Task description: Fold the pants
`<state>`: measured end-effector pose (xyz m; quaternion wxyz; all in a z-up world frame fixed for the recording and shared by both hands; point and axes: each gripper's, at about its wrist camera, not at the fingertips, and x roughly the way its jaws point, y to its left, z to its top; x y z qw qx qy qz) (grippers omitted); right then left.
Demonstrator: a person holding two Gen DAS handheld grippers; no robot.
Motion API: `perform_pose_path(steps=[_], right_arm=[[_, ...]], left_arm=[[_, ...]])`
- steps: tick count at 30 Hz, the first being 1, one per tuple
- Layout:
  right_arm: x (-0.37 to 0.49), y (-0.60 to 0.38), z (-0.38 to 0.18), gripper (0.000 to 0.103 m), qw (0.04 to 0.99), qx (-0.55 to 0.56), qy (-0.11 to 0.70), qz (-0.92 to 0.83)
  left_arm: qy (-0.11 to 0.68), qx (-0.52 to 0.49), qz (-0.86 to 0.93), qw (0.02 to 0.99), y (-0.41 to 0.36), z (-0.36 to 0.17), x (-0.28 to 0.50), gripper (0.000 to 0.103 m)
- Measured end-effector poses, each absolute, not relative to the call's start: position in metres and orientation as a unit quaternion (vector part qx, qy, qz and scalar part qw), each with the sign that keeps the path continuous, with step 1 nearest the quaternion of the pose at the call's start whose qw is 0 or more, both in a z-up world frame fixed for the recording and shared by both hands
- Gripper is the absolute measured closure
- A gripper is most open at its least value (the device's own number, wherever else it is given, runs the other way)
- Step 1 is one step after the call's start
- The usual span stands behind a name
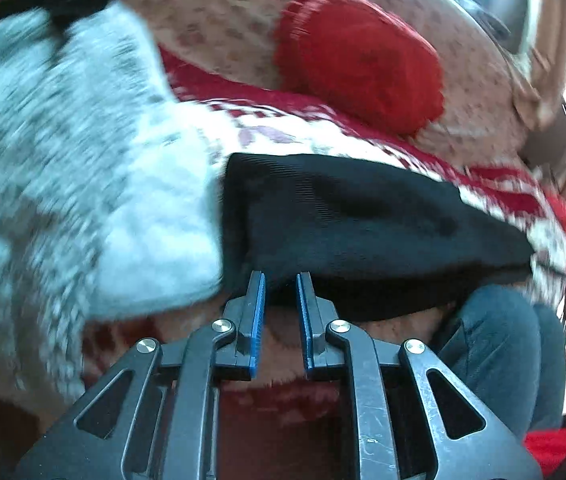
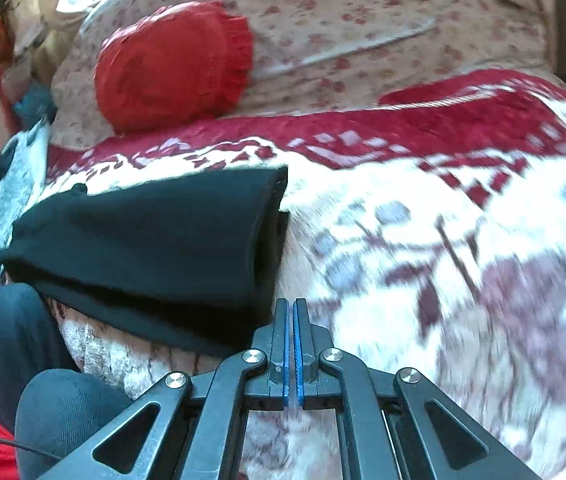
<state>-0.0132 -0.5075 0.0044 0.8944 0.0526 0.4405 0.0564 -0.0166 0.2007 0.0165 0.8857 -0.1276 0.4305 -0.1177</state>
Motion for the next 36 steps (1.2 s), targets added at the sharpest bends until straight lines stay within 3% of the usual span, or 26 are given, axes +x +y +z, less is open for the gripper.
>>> perform_pose_path(steps=[3, 6, 10, 17, 26, 29, 36], right_arm=[[-0.033, -0.513, 0.01, 0.101, 0.907, 0.081, 0.412, 0.026], [-0.046, -0.514, 0.017, 0.1, 0.915, 0.122, 0.385, 0.013], [-0.054, -0.502, 0.021, 0.099, 0.918, 0.144, 0.368, 0.013], [-0.052, -0.488, 0.019, 0.099, 0.919, 0.152, 0.362, 0.018], [-0.055, -0.487, 0.018, 0.099, 0.921, 0.159, 0.357, 0.015], [-0.055, -0.488, 0.017, 0.099, 0.921, 0.162, 0.354, 0.012], [-0.053, -0.478, 0.018, 0.099, 0.923, 0.155, 0.352, 0.021]], left_arm=[[0.423, -0.182, -0.115, 0.88, 0.206, 0.02, -0.03, 0.088], [0.424, -0.272, -0.145, 0.852, 0.206, 0.016, -0.032, 0.076], [0.427, -0.389, -0.174, 0.798, 0.205, -0.001, -0.026, 0.076], [0.398, -0.508, -0.193, 0.739, 0.211, 0.001, -0.008, 0.076], [0.428, -0.553, -0.168, 0.695, 0.218, -0.019, -0.011, 0.069], [0.428, -0.559, -0.169, 0.69, 0.217, -0.024, -0.014, 0.054], [0.445, -0.552, -0.158, 0.687, 0.21, -0.034, -0.003, 0.054]])
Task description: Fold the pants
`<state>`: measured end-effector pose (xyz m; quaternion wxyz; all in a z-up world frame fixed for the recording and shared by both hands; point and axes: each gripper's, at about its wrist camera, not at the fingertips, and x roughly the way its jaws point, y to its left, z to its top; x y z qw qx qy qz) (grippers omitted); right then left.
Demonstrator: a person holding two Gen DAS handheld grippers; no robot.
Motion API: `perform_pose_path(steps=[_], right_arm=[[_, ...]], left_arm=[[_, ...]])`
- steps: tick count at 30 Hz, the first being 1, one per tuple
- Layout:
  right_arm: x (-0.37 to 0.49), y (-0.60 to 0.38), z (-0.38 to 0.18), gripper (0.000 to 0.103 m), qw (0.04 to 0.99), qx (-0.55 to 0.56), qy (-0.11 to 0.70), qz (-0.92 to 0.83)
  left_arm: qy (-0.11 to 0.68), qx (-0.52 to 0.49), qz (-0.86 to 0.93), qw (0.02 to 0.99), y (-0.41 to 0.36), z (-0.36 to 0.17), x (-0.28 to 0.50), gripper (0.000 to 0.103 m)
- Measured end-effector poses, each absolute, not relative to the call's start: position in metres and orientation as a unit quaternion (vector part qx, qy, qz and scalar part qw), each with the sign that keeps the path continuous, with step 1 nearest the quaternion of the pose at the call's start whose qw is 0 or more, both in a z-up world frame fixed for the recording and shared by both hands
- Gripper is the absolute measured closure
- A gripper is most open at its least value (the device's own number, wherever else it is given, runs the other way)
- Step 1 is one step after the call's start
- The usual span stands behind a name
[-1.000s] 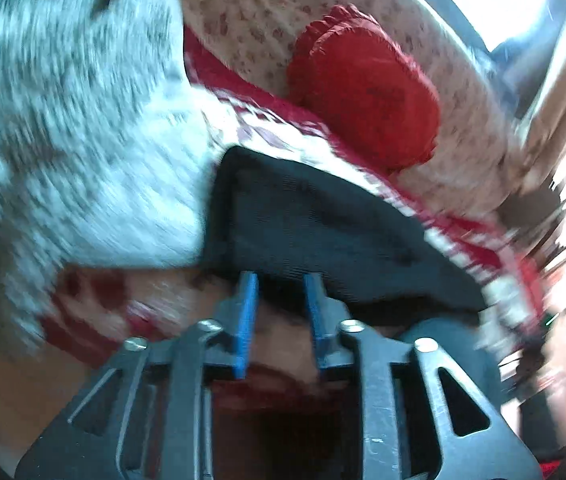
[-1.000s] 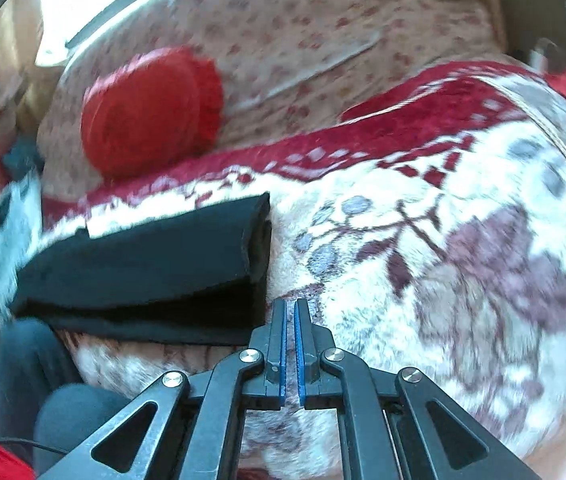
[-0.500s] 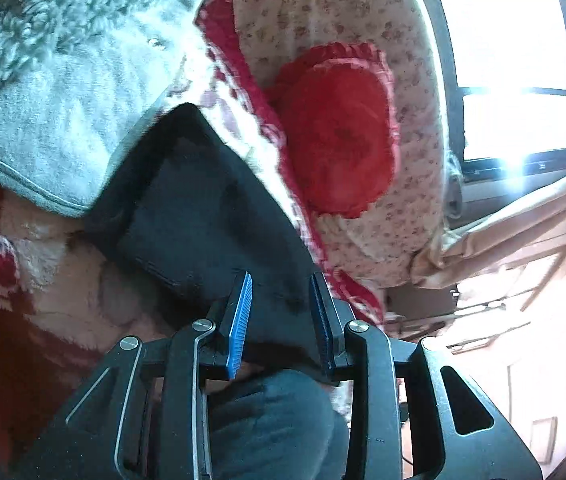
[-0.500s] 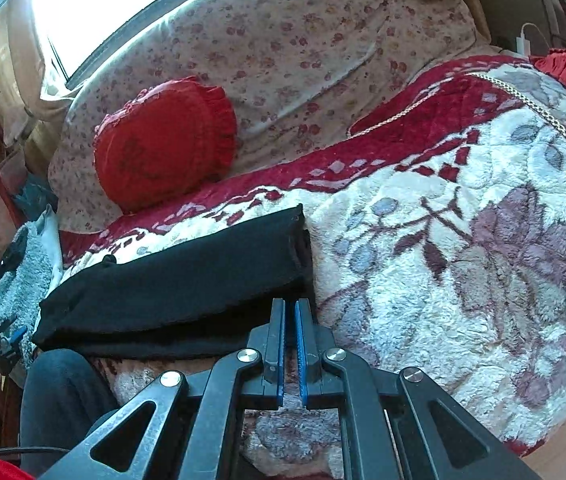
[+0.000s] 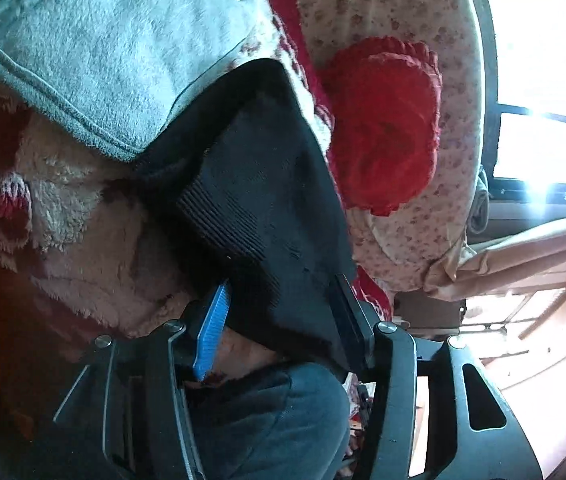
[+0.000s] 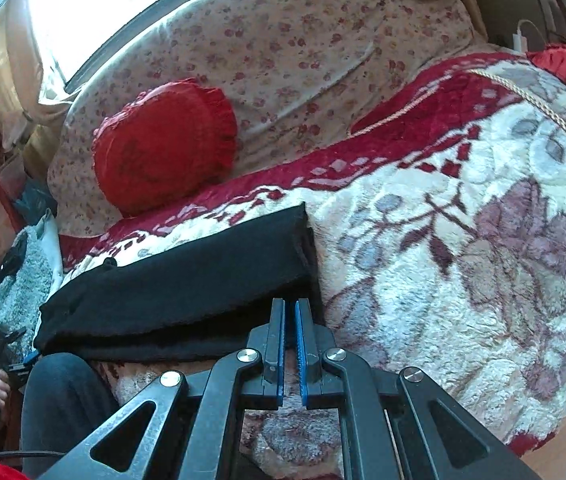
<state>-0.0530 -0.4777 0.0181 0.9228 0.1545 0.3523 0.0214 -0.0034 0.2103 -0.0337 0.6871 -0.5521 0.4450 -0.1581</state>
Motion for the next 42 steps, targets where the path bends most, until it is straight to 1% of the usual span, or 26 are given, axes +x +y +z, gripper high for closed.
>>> perform_pose_path(steps=[5, 9, 15, 18, 21, 22, 23, 24, 25, 27, 31, 33, 36, 40, 42], right_arm=[[-0.054, -0.477, 0.021, 0.099, 0.924, 0.155, 0.349, 0.021], [-0.056, -0.488, 0.018, 0.099, 0.918, 0.197, 0.343, 0.02], [-0.067, -0.51, 0.007, 0.099, 0.897, 0.302, 0.321, 0.035], [-0.071, -0.514, 0.004, 0.099, 0.892, 0.315, 0.321, 0.025], [-0.073, -0.515, 0.002, 0.099, 0.891, 0.322, 0.32, 0.023], [-0.073, -0.514, 0.002, 0.099, 0.89, 0.322, 0.32, 0.023], [-0.073, -0.513, 0.003, 0.099, 0.891, 0.322, 0.32, 0.024], [-0.074, -0.512, 0.004, 0.099, 0.891, 0.324, 0.318, 0.027], [-0.074, -0.512, 0.004, 0.099, 0.891, 0.327, 0.315, 0.03], [-0.074, -0.513, 0.003, 0.099, 0.889, 0.333, 0.313, 0.031], [-0.075, -0.52, -0.008, 0.098, 0.872, 0.375, 0.313, 0.027], [-0.076, -0.524, -0.011, 0.098, 0.864, 0.4, 0.305, 0.039], [-0.067, -0.528, -0.021, 0.093, 0.841, 0.445, 0.298, 0.075], [-0.053, -0.535, -0.032, 0.081, 0.816, 0.496, 0.283, 0.087], [-0.044, -0.538, -0.036, 0.08, 0.805, 0.512, 0.286, 0.085]], left_arm=[[0.412, -0.564, -0.169, 0.695, 0.213, -0.018, -0.006, 0.054], [0.384, -0.563, -0.173, 0.711, 0.218, -0.011, -0.005, 0.054], [0.4, -0.548, -0.156, 0.718, 0.215, -0.025, -0.004, 0.054], [0.413, -0.545, -0.149, 0.715, 0.21, -0.036, -0.006, 0.054], [0.411, -0.535, -0.147, 0.723, 0.206, -0.035, -0.006, 0.054], [0.407, -0.53, -0.148, 0.729, 0.205, -0.032, -0.006, 0.056], [0.403, -0.521, -0.148, 0.738, 0.204, -0.027, -0.007, 0.069], [0.4, -0.502, -0.145, 0.753, 0.202, -0.019, -0.007, 0.084], [0.397, -0.487, -0.144, 0.764, 0.201, -0.013, -0.007, 0.091], [0.391, -0.463, -0.145, 0.782, 0.197, -0.002, -0.008, 0.096], [0.391, -0.401, -0.138, 0.817, 0.185, 0.008, -0.005, 0.096], [0.394, -0.388, -0.141, 0.821, 0.179, 0.008, -0.002, 0.096], [0.399, -0.382, -0.134, 0.823, 0.176, 0.006, 0.002, 0.096], [0.401, -0.393, -0.13, 0.817, 0.182, 0.003, 0.003, 0.096], [0.404, -0.395, -0.128, 0.815, 0.182, 0.002, 0.004, 0.096]])
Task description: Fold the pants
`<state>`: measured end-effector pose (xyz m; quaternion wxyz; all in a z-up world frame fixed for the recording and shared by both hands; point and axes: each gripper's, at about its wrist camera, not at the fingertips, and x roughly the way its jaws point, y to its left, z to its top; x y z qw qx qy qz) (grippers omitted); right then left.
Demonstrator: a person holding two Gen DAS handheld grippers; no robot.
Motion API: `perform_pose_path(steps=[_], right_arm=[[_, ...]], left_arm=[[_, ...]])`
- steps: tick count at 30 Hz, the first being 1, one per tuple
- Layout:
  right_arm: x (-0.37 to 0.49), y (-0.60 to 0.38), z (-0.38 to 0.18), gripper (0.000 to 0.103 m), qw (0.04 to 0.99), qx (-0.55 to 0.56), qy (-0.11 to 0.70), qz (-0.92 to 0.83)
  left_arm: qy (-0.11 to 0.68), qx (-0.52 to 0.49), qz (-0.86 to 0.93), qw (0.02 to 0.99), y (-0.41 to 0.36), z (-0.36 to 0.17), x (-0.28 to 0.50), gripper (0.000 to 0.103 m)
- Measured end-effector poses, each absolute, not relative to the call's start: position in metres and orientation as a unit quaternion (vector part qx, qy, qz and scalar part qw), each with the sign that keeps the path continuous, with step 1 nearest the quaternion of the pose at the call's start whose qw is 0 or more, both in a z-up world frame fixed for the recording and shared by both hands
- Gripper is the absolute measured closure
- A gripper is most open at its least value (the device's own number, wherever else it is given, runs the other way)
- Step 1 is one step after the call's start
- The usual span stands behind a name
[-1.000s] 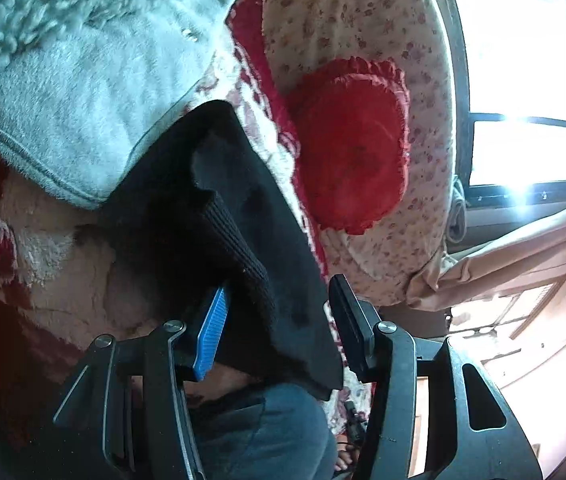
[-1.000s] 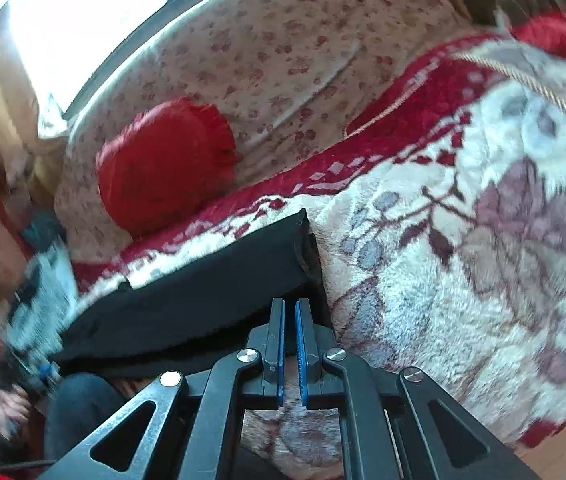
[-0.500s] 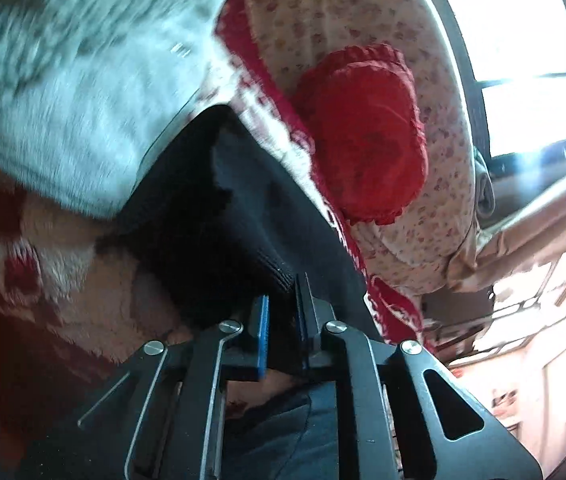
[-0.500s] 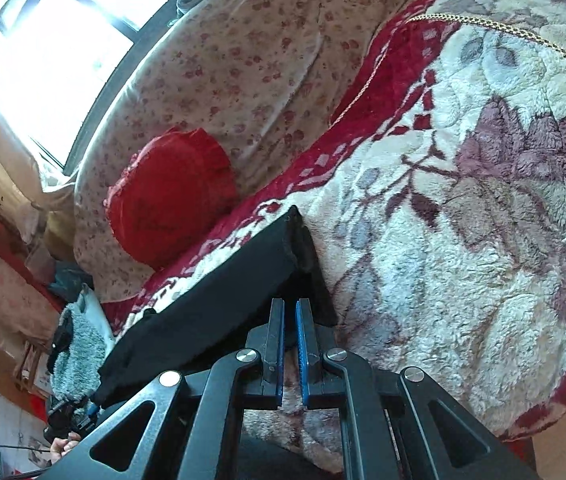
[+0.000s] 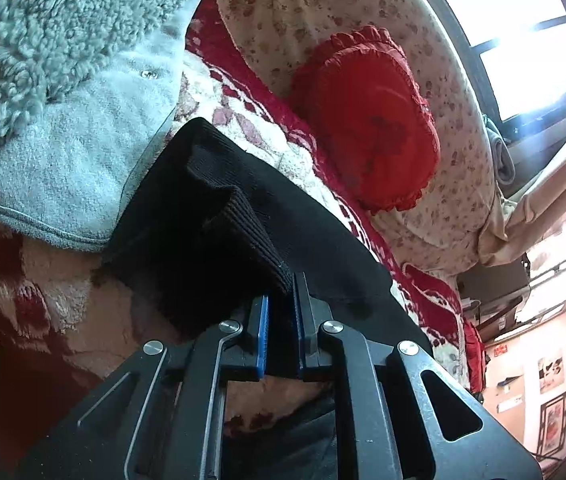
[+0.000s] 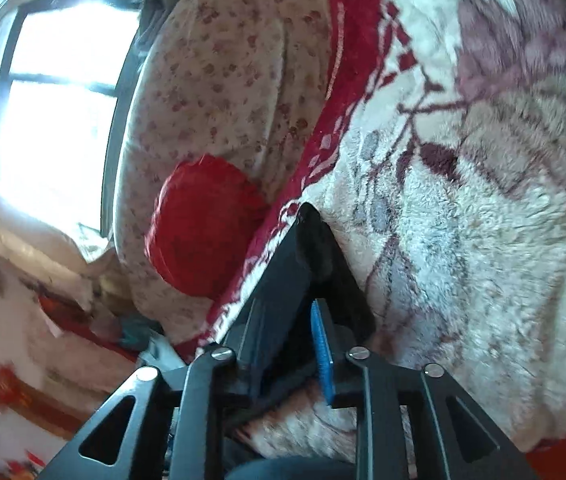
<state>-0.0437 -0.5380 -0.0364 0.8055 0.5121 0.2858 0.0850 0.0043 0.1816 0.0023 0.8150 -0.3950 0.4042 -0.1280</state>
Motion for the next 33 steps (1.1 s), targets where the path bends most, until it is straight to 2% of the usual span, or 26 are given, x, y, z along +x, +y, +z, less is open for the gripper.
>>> perform_pose_path(steps=[8, 9, 10, 15, 20, 26, 33], right_arm=[[-0.011, -0.537, -0.04, 0.08, 0.801, 0.498, 0.326, 0.074], [-0.008, -0.534, -0.036, 0.097, 0.81, 0.479, 0.332, 0.075], [-0.008, -0.532, -0.031, 0.099, 0.817, 0.464, 0.334, 0.075], [-0.03, -0.516, -0.014, 0.099, 0.831, 0.433, 0.341, 0.081], [-0.033, -0.52, -0.05, 0.099, 0.811, 0.441, 0.38, 0.051], [-0.03, -0.523, -0.039, 0.1, 0.833, 0.416, 0.364, 0.037], [-0.031, -0.529, -0.045, 0.1, 0.833, 0.418, 0.36, 0.024]], left_arm=[[0.412, -0.377, -0.12, 0.821, 0.181, 0.003, 0.007, 0.098], [0.414, -0.373, -0.119, 0.822, 0.182, 0.004, 0.009, 0.098], [0.413, -0.369, -0.118, 0.824, 0.184, 0.006, 0.01, 0.098], [0.396, -0.356, -0.105, 0.84, 0.203, 0.02, 0.021, 0.098], [0.446, -0.348, -0.078, 0.821, 0.202, -0.019, 0.032, 0.098], [0.429, -0.35, -0.088, 0.828, 0.196, -0.004, 0.008, 0.098], [0.437, -0.322, -0.094, 0.834, 0.185, -0.011, 0.003, 0.098]])
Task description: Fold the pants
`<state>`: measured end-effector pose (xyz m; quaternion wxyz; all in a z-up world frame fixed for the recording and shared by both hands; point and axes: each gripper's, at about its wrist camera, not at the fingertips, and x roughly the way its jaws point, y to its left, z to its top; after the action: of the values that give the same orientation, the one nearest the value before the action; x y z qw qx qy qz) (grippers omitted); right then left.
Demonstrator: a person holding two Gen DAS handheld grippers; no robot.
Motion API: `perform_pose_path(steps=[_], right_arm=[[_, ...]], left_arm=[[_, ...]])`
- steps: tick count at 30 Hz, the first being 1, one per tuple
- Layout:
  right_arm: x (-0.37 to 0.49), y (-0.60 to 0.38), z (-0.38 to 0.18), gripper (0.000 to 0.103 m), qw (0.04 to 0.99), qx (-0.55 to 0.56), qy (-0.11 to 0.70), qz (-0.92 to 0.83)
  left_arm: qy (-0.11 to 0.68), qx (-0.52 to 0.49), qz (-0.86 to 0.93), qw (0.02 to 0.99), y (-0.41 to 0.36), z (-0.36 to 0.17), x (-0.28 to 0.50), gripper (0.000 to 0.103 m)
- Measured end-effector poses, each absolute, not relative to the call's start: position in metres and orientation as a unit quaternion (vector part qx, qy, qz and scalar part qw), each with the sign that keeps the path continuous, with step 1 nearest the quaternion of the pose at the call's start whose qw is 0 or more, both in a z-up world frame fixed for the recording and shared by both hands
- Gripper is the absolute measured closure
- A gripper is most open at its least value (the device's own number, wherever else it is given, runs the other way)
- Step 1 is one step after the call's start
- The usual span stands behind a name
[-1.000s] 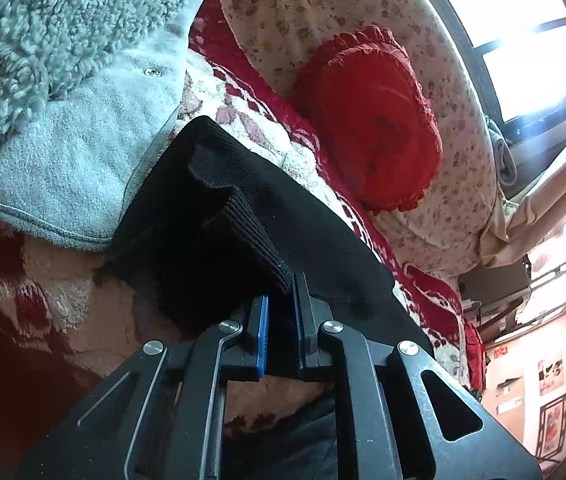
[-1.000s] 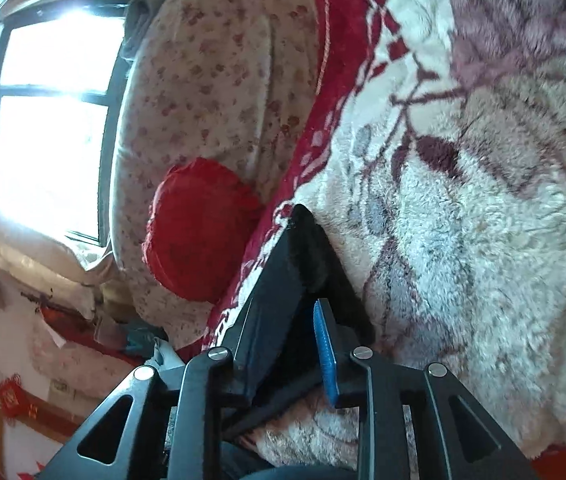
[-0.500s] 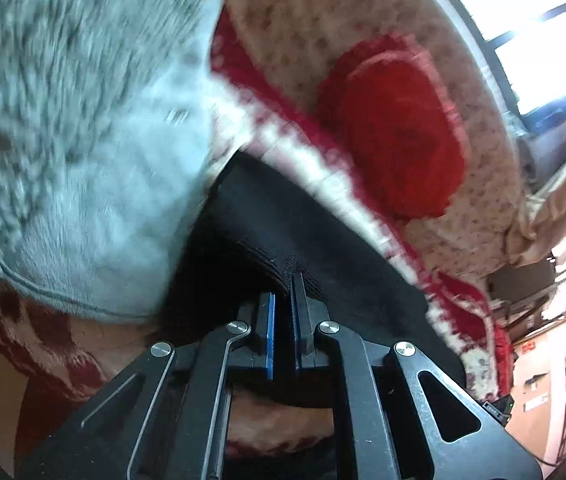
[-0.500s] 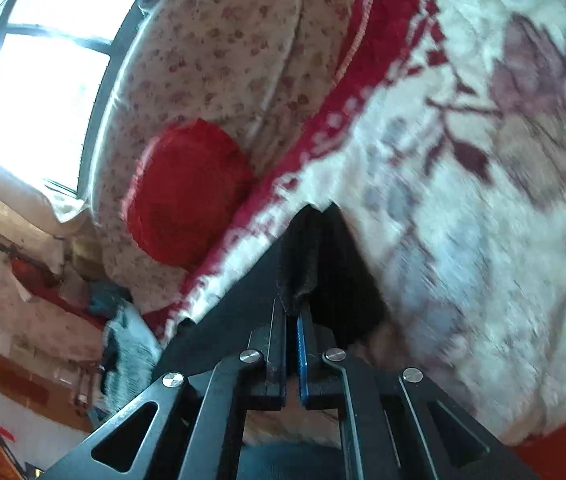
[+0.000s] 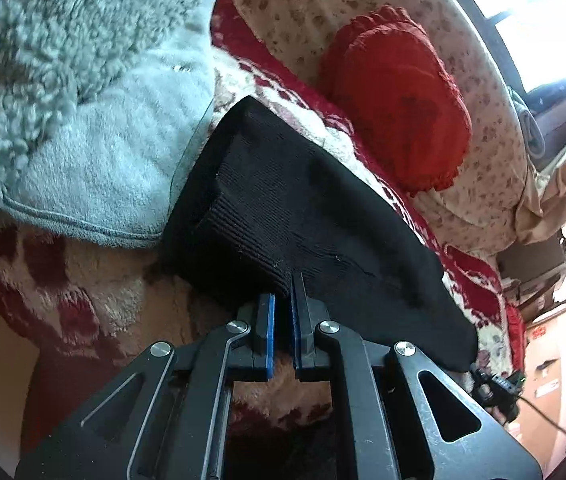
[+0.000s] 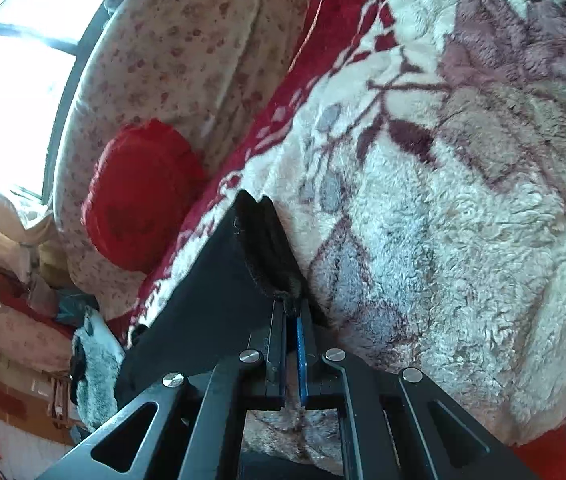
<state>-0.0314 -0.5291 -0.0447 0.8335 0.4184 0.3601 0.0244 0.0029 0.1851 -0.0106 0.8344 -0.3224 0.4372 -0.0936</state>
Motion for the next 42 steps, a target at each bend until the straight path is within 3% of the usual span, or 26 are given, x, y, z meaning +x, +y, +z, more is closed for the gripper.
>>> perform_pose_path(steps=[5, 9, 11, 14, 18, 20, 25, 30, 36, 42], right_arm=[[-0.027, -0.528, -0.054, 0.1, 0.832, 0.411, 0.372, 0.024], [-0.038, -0.538, -0.027, 0.1, 0.863, 0.37, 0.343, -0.038], [-0.038, -0.536, 0.0, 0.1, 0.884, 0.336, 0.321, -0.056], [-0.013, -0.483, 0.051, 0.1, 0.921, 0.227, 0.315, 0.02], [0.035, -0.356, 0.087, 0.1, 0.921, 0.059, 0.337, 0.185], [0.055, -0.297, 0.083, 0.1, 0.913, -0.003, 0.337, 0.231], [0.103, -0.217, 0.027, 0.1, 0.885, 0.002, 0.375, 0.275], [0.118, -0.197, -0.032, 0.103, 0.898, -0.086, 0.384, 0.196], [0.132, -0.211, -0.037, 0.1, 0.903, -0.056, 0.392, 0.168], [0.086, -0.221, 0.01, 0.1, 0.925, -0.023, 0.303, 0.226]], left_arm=[[0.442, -0.32, -0.107, 0.831, 0.188, -0.025, 0.005, 0.094], [0.408, -0.258, -0.048, 0.874, 0.191, 0.003, -0.008, 0.079], [0.373, -0.213, 0.006, 0.903, 0.188, 0.024, -0.016, 0.079], [0.301, -0.17, 0.009, 0.938, 0.169, 0.058, -0.019, 0.079], [0.304, -0.135, -0.065, 0.941, 0.128, 0.06, 0.015, 0.079], [0.306, -0.114, -0.067, 0.943, 0.113, 0.053, 0.032, 0.079], [0.364, -0.126, 0.017, 0.923, 0.128, -0.002, 0.071, 0.079], [0.332, -0.097, 0.012, 0.938, 0.125, -0.01, 0.058, 0.078], [0.313, -0.087, 0.012, 0.946, 0.118, -0.017, 0.057, 0.078], [0.313, -0.091, 0.002, 0.945, 0.12, -0.015, 0.059, 0.078]])
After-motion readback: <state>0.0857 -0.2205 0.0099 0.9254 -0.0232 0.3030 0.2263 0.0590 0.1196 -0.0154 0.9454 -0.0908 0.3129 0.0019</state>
